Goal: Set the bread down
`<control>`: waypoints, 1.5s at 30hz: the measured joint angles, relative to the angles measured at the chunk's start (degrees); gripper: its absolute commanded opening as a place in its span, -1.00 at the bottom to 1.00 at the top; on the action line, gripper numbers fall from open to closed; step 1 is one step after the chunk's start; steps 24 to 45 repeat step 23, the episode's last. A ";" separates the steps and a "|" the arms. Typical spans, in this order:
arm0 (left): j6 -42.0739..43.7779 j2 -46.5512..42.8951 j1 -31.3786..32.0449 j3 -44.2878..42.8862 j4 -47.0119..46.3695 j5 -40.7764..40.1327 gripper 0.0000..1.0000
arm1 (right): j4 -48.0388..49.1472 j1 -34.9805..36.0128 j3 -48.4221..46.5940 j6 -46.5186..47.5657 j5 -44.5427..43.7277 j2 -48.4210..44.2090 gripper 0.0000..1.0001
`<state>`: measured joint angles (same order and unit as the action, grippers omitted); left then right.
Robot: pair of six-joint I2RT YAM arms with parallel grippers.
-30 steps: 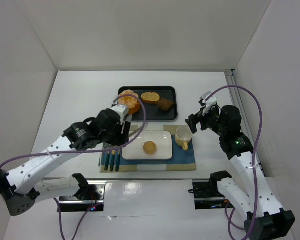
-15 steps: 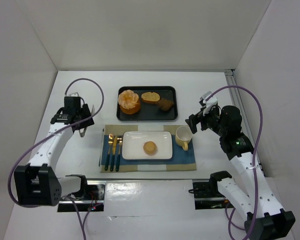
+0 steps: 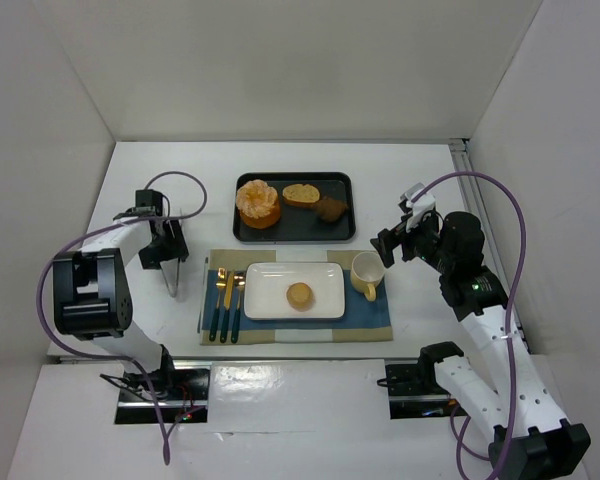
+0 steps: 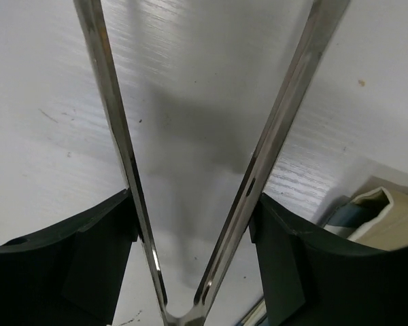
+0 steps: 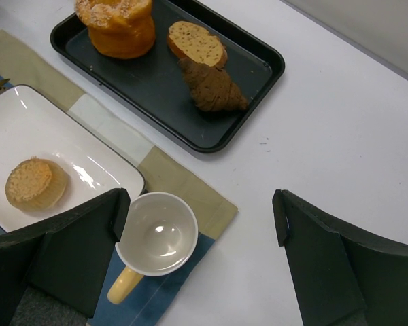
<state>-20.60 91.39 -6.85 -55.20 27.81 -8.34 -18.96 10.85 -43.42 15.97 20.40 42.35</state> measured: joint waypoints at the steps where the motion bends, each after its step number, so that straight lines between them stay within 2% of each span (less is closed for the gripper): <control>1: 0.26 0.87 -0.35 -0.20 0.00 0.72 0.60 | 0.00 0.00 0.00 0.00 0.02 -0.04 1.00; 9: 1.29 4.22 -1.88 -1.22 1.09 4.85 0.83 | 0.02 0.00 0.00 0.00 0.02 -0.22 1.00; 12: 1.20 4.09 -1.88 -1.40 1.05 5.16 0.99 | 0.00 0.00 0.00 0.00 0.00 -0.22 1.00; 16: 0.66 0.24 -1.75 -1.07 1.07 5.51 0.99 | 0.02 0.00 0.00 -0.02 0.04 -0.17 1.00; 23: -0.96 -22.08 2.16 1.20 -2.82 8.28 0.99 | 0.02 0.00 -0.02 -2.27 -0.09 1.55 1.00; 45: -0.96 -22.08 2.16 1.20 -2.82 8.28 0.99 | 0.02 0.00 -0.02 -2.27 -0.09 1.55 1.00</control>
